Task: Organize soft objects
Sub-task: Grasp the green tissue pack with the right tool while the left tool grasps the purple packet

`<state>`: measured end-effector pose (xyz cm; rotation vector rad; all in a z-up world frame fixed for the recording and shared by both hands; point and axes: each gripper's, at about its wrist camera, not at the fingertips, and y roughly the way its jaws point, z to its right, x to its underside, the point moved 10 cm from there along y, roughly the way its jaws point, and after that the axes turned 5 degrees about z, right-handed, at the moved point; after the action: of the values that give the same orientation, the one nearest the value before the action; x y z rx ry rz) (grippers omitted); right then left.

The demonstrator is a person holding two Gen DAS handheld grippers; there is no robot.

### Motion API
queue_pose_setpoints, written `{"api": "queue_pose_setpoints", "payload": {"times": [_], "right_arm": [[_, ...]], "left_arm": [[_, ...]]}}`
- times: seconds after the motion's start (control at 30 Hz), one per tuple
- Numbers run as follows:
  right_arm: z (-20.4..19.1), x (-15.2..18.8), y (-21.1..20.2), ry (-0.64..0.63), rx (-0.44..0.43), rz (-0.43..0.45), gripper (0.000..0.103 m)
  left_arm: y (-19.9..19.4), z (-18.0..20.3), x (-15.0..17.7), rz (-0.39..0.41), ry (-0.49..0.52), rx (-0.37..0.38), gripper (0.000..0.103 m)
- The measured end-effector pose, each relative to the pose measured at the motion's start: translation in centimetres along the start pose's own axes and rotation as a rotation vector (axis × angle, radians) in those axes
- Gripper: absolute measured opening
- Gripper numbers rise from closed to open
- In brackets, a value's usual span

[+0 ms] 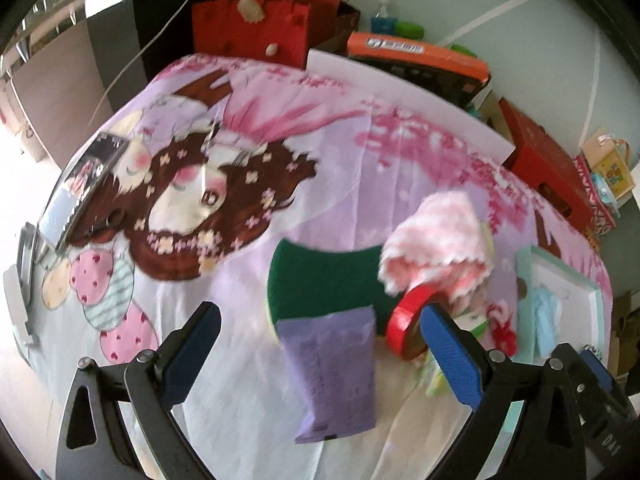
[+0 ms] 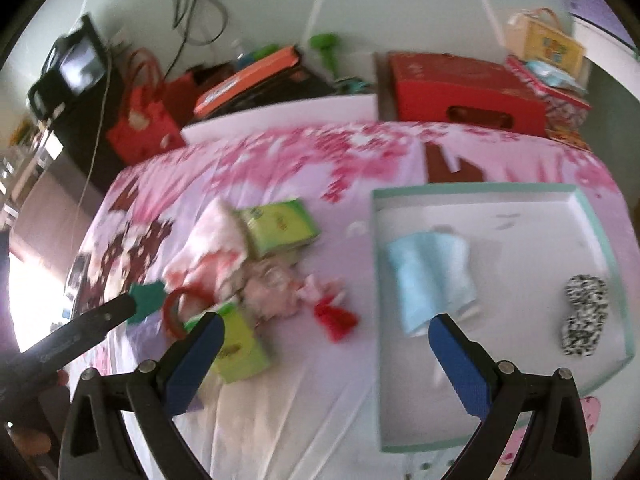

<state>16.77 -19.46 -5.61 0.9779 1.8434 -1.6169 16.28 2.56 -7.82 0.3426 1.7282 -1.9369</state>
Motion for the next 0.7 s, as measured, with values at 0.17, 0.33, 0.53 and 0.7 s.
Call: {"api": "queue_pose_setpoints", "payload": {"times": [0.17,0.33,0.53,0.7], "right_arm": [[-2.5,1.7,1.6,-0.062,-0.026,-0.057,0.103],[-4.0,3.4,3.0,-0.130,-0.024,-0.105,0.103],[-4.9,4.9,4.5,-0.174,-0.022,-0.152,0.103],[-5.5,5.6,5.6,-0.179,-0.034,-0.175,0.103]], "left_arm": [[1.1,-0.6,2.3,-0.062,-0.007,-0.011,0.100],[2.2,-0.4,3.5,-0.108,-0.026,-0.003,0.100],[3.4,-0.5,4.3,-0.146,-0.043,-0.011,0.100],[4.0,-0.3,4.7,-0.173,-0.070,0.014,0.100]]}}
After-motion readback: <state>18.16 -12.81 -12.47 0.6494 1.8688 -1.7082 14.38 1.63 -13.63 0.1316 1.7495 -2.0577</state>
